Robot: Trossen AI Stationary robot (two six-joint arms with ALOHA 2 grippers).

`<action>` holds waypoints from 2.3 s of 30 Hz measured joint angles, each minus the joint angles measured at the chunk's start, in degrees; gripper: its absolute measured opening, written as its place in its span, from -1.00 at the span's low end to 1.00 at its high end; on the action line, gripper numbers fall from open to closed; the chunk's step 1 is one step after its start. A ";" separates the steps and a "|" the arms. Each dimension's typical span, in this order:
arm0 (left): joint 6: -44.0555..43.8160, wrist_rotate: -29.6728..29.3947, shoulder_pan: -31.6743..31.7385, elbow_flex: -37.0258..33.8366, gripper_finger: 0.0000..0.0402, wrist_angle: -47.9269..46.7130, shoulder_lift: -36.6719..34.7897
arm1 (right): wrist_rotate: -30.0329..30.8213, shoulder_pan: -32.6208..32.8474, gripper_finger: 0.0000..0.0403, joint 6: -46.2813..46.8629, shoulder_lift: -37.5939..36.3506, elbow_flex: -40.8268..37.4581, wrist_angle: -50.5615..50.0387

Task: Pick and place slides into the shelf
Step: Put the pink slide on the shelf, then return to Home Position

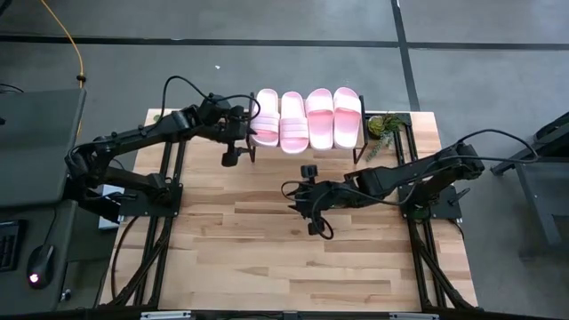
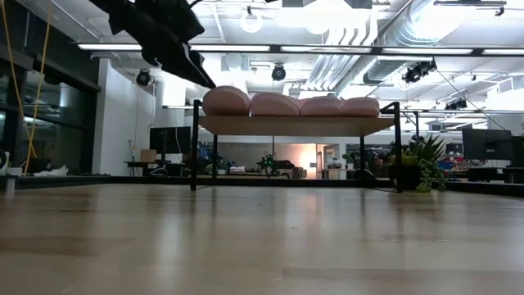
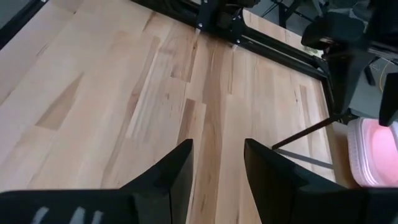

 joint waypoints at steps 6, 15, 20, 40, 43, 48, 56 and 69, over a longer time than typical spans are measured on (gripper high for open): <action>-1.09 -2.42 -0.56 1.61 0.22 2.17 -0.02 | 0.02 -0.28 -0.34 0.11 0.02 0.00 -0.02; -2.97 -8.42 -0.52 1.65 0.01 4.21 2.07 | -0.20 -0.28 -0.34 1.01 0.02 0.00 -0.01; -2.90 -9.03 -0.56 1.65 -0.07 4.45 6.40 | -0.28 -0.28 -0.34 1.03 0.02 0.00 0.00; -2.43 -7.73 -2.05 1.54 -0.05 5.50 3.20 | -0.47 -0.28 -0.34 0.57 0.04 0.00 0.00; -2.51 -7.69 -2.26 1.54 -0.03 5.77 1.67 | 0.39 -0.31 -0.34 -0.15 0.04 0.00 0.00; -4.59 -7.49 -3.76 1.54 -0.04 5.62 -0.13 | 0.42 -0.31 -0.34 0.23 0.04 0.00 0.04; -11.60 -0.34 -8.59 1.54 -0.04 6.22 -3.92 | 0.45 -0.31 -0.34 3.28 0.04 0.00 3.15; -15.40 4.32 -21.52 1.57 -0.15 2.08 -13.05 | 0.55 -0.31 -0.34 2.11 -0.99 0.00 5.68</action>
